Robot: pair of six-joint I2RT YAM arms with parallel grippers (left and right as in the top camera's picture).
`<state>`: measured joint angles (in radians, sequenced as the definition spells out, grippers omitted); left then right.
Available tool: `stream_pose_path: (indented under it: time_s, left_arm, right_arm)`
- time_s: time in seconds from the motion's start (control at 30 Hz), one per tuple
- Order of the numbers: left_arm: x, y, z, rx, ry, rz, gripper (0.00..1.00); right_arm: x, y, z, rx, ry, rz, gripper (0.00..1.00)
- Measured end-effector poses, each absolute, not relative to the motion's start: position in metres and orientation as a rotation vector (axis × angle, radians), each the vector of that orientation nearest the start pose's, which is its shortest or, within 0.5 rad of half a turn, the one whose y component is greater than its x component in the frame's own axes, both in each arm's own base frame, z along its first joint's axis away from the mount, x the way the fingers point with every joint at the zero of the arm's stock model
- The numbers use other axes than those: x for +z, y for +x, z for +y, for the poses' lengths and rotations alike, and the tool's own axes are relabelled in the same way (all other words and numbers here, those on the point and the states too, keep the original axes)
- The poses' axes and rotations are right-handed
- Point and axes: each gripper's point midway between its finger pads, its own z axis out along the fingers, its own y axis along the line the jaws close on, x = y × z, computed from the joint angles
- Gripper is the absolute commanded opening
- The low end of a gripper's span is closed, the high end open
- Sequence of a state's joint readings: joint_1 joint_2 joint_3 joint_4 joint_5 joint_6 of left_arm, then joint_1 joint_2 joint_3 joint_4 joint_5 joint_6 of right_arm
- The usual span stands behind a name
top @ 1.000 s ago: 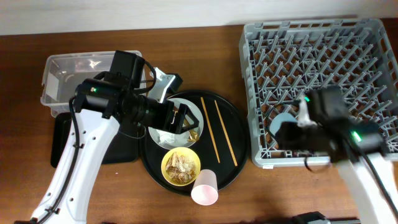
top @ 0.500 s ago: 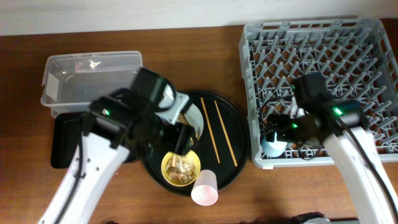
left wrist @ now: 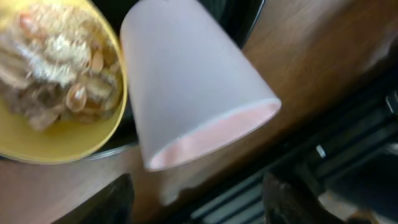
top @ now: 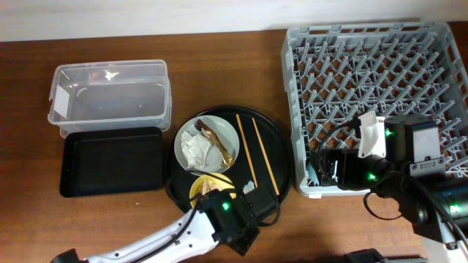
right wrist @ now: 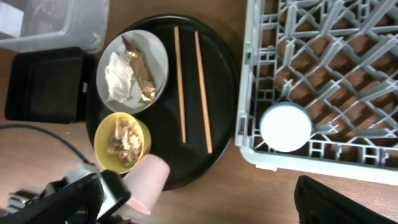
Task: Sort waste into correct bins and load items into the dishwasher rack
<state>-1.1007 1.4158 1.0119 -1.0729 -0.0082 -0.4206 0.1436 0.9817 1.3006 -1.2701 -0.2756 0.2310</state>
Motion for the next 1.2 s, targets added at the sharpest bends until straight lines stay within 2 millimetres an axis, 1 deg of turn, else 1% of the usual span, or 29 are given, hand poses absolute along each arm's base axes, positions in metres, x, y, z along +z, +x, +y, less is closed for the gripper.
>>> stream_pose_path:
  time_s: [0.03,0.07,0.13,0.17,0.2,0.3,0.43,0.5,0.6,0.63,0.67,0.7,0.73,0.77,0.8,0.83,0.87,0.9,0.93,0.97,1.0,1.03,1.1,1.13,1.17,1.2]
  left_arm:
    - [0.084,0.118,-0.226,-0.101,1.013,2.872,0.49]
    - [0.082,0.123,-0.23,-0.11,0.995,2.845,0.44]
    - [0.081,0.132,-0.233,-0.093,0.97,2.802,0.31]
    - [0.08,0.137,-0.231,-0.069,0.962,2.783,0.18]
    - [0.08,0.144,-0.229,-0.027,0.941,2.754,0.01]
    - [0.084,0.159,-0.235,-0.017,0.897,2.685,0.0]
    - [0.085,0.161,-0.238,-0.024,0.888,2.671,0.0]
    - [0.087,0.164,-0.243,-0.048,0.872,2.656,0.01]
    - [0.089,0.163,-0.241,-0.038,0.871,2.665,0.0]
    - [0.098,0.165,-0.24,-0.035,0.858,2.676,0.01]
    - [0.113,0.173,-0.243,-0.069,0.817,2.667,0.0]
    - [0.14,0.188,-0.245,-0.137,0.733,2.651,0.01]
    - [0.17,0.206,-0.242,-0.245,0.617,2.622,0.0]
    - [0.188,0.217,-0.239,-0.345,0.55,2.606,0.01]
    - [0.213,0.23,-0.23,-0.503,0.46,2.575,0.01]
    - [0.238,0.242,-0.219,-0.679,0.392,2.528,0.0]
    - [0.246,0.239,-0.224,-0.794,0.423,2.513,0.0]
    - [0.26,0.236,-0.227,-1.005,0.46,2.476,0.0]
    - [0.278,0.24,-0.22,-1.206,0.465,2.404,0.0]
    - [0.289,0.237,-0.219,-1.307,0.492,2.356,0.01]
    - [0.305,0.227,-0.221,-1.465,0.552,2.278,0.01]
    - [0.318,0.22,-0.221,-1.573,0.597,2.215,0.0]
    - [0.339,0.201,-0.224,-1.762,0.696,2.099,0.01]
    - [0.344,0.196,-0.224,-1.807,0.719,2.069,0.01]
    - [0.347,0.194,-0.224,-1.827,0.733,2.052,0.01]
    - [0.349,0.191,-0.225,-1.848,0.745,2.037,0.01]
  right_arm:
    - [0.272,0.217,0.08,0.508,-0.009,2.541,0.99]
    - [0.273,0.217,0.081,0.515,-0.012,2.54,0.99]
    - [0.273,0.216,0.082,0.524,-0.016,2.541,0.99]
    - [0.273,0.216,0.082,0.524,-0.016,2.541,0.99]
    - [0.273,0.216,0.082,0.524,-0.016,2.541,0.99]
    - [0.273,0.216,0.082,0.524,-0.02,2.54,0.99]
    - [0.273,0.216,0.082,0.524,-0.02,2.54,0.99]
    - [0.273,0.216,0.082,0.524,-0.019,2.541,0.99]
    - [0.272,0.215,0.082,0.523,-0.019,2.544,0.99]
    - [0.272,0.214,0.082,0.524,-0.018,2.546,0.99]
    - [0.272,0.214,0.082,0.523,-0.018,2.548,0.99]
    - [0.271,0.214,0.082,0.522,-0.022,2.55,0.99]
    - [0.271,0.213,0.082,0.519,-0.031,2.552,0.99]
    - [0.271,0.213,0.083,0.524,-0.049,2.549,0.99]
    - [0.273,0.212,0.087,0.545,-0.085,2.542,0.98]
    - [0.277,0.209,0.097,0.604,-0.18,2.519,0.99]
    - [0.28,0.207,0.106,0.661,-0.28,2.491,0.99]
    - [0.289,0.205,0.122,0.76,-0.428,2.423,0.99]
    - [0.298,0.208,0.137,0.854,-0.537,2.342,0.99]
    - [0.308,0.211,0.149,0.933,-0.619,2.258,0.99]
    - [0.322,0.21,0.163,1.041,-0.722,2.148,0.99]
    - [0.334,0.208,0.174,1.132,-0.801,2.048,0.99]
    - [0.36,0.198,0.19,1.323,-0.928,1.843,0.99]
    - [0.369,0.195,0.194,1.395,-0.967,1.766,0.99]
    - [0.373,0.194,0.197,1.439,-0.993,1.724,0.99]
    - [0.378,0.191,0.201,1.522,-1.02,1.67,0.93]
